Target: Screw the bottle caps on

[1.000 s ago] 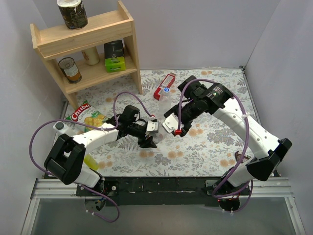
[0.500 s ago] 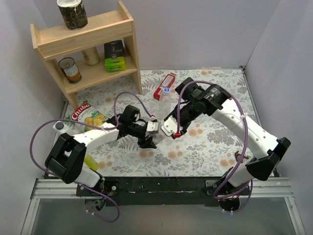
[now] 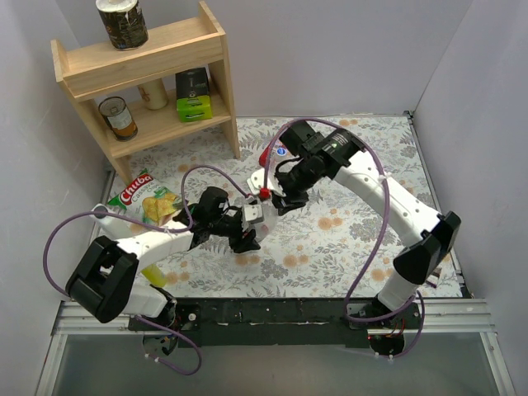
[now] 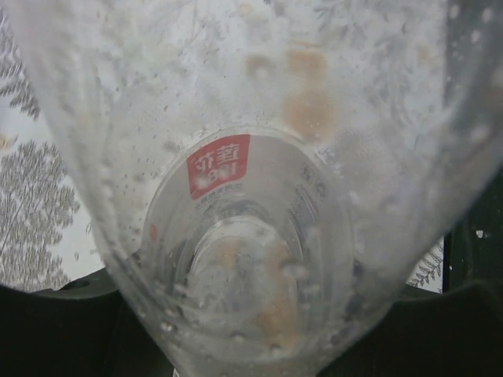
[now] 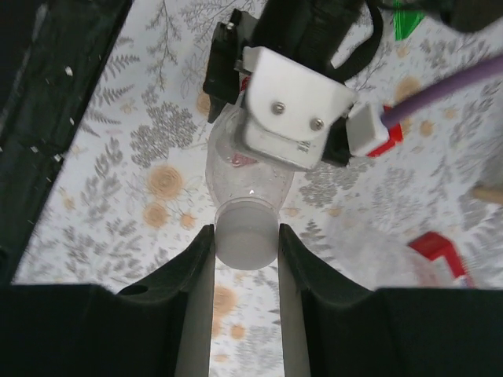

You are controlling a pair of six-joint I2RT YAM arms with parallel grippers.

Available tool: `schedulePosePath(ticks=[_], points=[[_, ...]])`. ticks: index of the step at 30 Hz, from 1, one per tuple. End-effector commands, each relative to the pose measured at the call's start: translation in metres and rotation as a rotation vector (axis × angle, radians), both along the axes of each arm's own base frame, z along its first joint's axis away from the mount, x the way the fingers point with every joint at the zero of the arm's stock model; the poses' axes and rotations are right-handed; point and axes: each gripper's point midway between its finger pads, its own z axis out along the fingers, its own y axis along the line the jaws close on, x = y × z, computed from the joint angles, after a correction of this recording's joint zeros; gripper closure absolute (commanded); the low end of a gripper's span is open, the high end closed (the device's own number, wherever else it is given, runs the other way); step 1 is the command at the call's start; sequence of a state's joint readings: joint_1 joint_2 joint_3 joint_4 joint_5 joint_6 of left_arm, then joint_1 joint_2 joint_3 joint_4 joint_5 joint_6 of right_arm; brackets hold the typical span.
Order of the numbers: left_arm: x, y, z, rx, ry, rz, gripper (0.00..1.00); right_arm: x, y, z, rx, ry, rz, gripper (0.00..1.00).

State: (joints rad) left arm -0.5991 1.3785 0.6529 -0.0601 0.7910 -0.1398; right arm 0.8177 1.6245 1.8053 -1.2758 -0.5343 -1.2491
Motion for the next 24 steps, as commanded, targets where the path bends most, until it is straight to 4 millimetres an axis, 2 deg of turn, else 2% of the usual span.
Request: schedulePosePath(ticks=[1,3,4,6,9,10,13,14,15,17,18,19,21,22,24], points=[[0.045,-0.019,0.088,-0.221,-0.232,0.172,1.0,-0.017,0.018,-0.014,-0.082,0.402,-0.253,0.94],[0.052,-0.016,0.09,-0.217,-0.255,0.215,1.0,-0.016,0.024,-0.019,-0.117,0.524,-0.347,0.99],[0.054,-0.016,0.091,-0.214,-0.263,0.229,1.0,-0.011,0.025,-0.026,-0.139,0.576,-0.394,0.99],[0.061,-0.013,0.092,-0.205,-0.281,0.266,1.0,-0.009,0.028,-0.028,-0.154,0.659,-0.451,0.99],[0.068,-0.01,0.092,-0.191,-0.313,0.312,1.0,0.001,0.032,-0.035,-0.206,0.802,-0.633,0.99],[0.068,-0.009,0.09,-0.183,-0.315,0.321,1.0,0.008,0.03,-0.038,-0.255,0.937,-0.779,0.99],[0.068,-0.007,0.084,-0.165,-0.306,0.333,1.0,0.012,0.034,-0.036,-0.23,0.939,-0.769,0.99],[0.066,-0.006,0.08,-0.156,-0.297,0.332,1.0,0.013,0.034,-0.034,-0.219,0.923,-0.754,0.94],[0.063,-0.005,0.076,-0.146,-0.284,0.324,1.0,0.017,0.033,-0.033,-0.21,0.893,-0.75,0.64],[0.055,-0.004,0.068,-0.125,-0.273,0.29,1.0,0.03,0.03,-0.012,-0.126,0.858,-0.714,0.48],[0.049,-0.001,0.062,-0.104,-0.255,0.273,1.0,0.036,0.027,-0.002,-0.076,0.823,-0.674,0.36],[0.042,-0.001,0.059,-0.101,-0.242,0.245,1.0,0.05,0.019,0.018,-0.013,0.782,-0.683,0.32],[0.027,0.004,0.045,-0.061,-0.224,0.178,1.0,0.061,0.007,0.034,0.062,0.704,-0.65,0.25],[0.017,0.003,0.045,-0.068,-0.225,0.126,1.0,0.064,-0.004,0.049,0.121,0.646,-0.627,0.24],[0.003,0.007,0.036,-0.036,-0.219,0.044,1.0,0.06,-0.014,0.049,0.156,0.53,-0.521,0.22]])
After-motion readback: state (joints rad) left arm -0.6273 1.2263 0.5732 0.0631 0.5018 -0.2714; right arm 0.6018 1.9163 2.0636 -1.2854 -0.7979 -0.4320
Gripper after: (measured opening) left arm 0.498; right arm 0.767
